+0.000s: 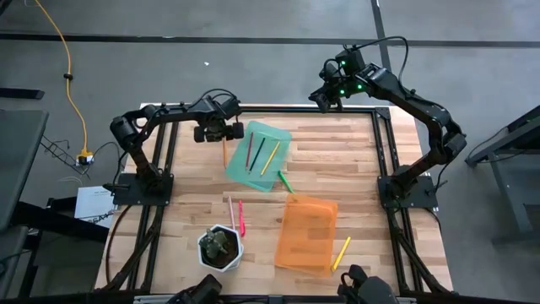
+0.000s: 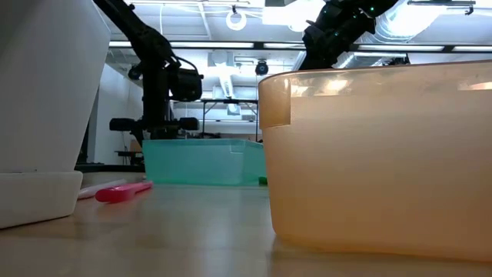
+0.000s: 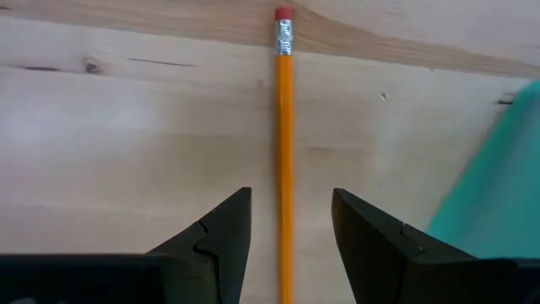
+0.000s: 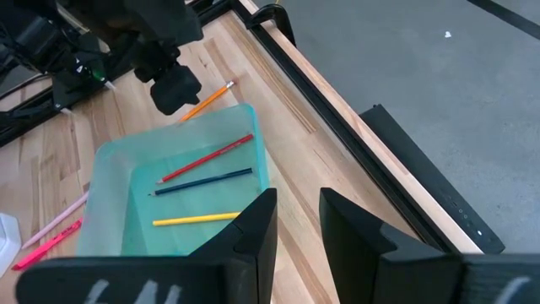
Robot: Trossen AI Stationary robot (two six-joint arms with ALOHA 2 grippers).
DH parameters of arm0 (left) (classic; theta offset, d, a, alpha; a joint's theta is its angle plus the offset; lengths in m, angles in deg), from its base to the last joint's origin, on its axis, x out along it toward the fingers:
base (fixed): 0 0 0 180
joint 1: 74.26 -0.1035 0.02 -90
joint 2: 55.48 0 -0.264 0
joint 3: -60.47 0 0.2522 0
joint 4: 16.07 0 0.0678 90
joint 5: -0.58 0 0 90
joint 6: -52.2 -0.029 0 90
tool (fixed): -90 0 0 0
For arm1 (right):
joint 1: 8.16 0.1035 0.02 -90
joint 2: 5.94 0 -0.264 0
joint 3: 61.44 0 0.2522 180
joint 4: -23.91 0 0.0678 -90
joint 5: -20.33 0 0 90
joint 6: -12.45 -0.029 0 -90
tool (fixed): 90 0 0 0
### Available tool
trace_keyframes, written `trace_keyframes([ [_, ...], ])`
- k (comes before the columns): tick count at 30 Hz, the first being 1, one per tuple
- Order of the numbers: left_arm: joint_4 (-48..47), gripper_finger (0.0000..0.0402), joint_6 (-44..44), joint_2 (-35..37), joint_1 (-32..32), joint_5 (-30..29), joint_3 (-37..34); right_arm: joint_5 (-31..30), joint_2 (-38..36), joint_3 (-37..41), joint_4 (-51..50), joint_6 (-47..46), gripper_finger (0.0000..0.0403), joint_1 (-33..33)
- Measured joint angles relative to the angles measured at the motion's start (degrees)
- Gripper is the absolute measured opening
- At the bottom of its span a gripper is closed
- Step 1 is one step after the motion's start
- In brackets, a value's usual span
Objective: Sort pens & pencils
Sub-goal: Put the orange pencil into the green bin
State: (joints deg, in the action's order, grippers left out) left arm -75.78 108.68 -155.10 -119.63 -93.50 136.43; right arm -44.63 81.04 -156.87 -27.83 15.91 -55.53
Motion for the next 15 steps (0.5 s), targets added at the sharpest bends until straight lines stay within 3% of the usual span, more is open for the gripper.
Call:
trace_keyframes([
  [15,-0.6,0.0154,-2.02,-1.24,0.0,1.51,0.0,-0.02,0.0,0.0,0.02,0.0,0.0083,-0.02],
])
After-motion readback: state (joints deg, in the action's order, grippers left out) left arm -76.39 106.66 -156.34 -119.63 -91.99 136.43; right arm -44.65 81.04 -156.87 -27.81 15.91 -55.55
